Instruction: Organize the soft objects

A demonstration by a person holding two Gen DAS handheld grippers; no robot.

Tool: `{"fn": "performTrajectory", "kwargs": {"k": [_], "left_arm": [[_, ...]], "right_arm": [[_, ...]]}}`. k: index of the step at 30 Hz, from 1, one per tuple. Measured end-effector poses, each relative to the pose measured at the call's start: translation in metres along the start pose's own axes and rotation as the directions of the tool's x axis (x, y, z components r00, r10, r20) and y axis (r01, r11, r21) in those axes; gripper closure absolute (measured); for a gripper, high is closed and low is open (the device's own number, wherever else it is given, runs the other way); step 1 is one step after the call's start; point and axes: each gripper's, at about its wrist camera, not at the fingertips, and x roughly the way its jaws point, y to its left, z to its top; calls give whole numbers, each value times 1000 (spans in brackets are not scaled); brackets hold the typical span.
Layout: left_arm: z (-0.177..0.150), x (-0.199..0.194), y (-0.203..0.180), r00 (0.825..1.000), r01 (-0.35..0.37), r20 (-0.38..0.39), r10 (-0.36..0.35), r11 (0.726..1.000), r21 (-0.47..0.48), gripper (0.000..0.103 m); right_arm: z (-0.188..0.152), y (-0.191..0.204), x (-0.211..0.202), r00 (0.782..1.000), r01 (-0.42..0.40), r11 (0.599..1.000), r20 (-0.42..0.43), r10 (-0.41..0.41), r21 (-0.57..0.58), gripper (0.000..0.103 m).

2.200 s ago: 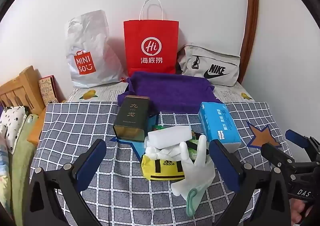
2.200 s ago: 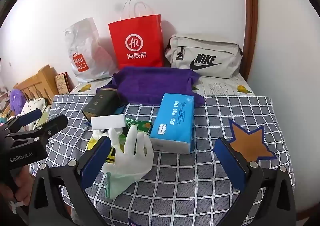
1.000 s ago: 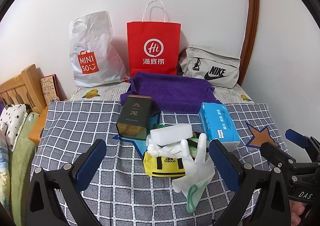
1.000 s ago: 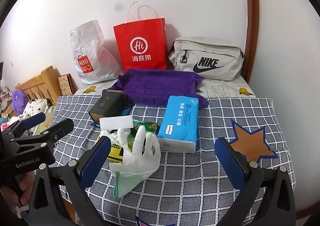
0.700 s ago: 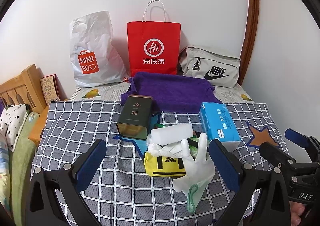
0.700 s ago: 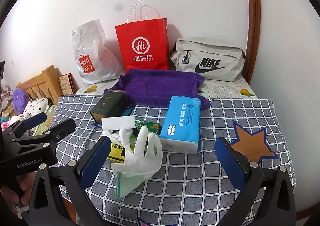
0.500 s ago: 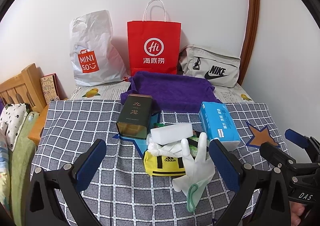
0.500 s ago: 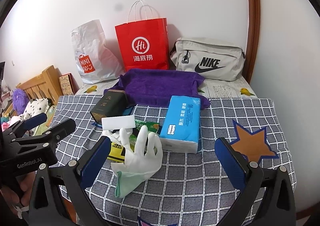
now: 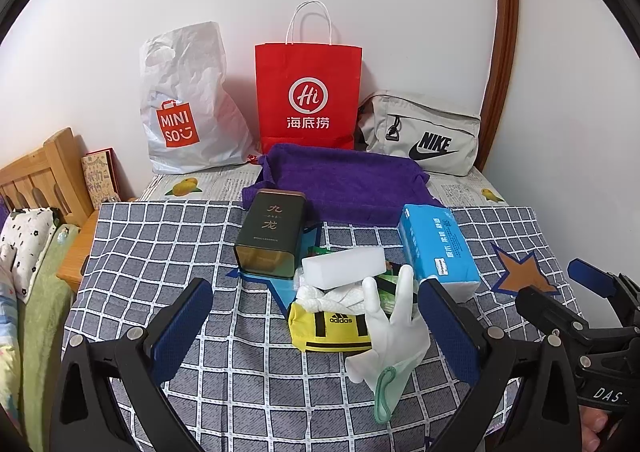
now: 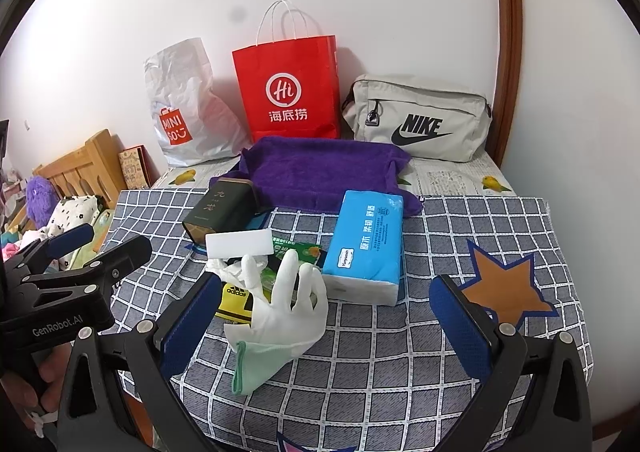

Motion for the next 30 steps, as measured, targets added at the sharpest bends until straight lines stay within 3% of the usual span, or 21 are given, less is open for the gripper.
{"fn": "performTrajectory", "kwargs": {"k": [30], "left_arm": [[0,-2,0,1000,7,-4,-7,1000,6,0]], "right_arm": [[-1,2,3,1000,-5,1000,-7,5,5,0]]}}
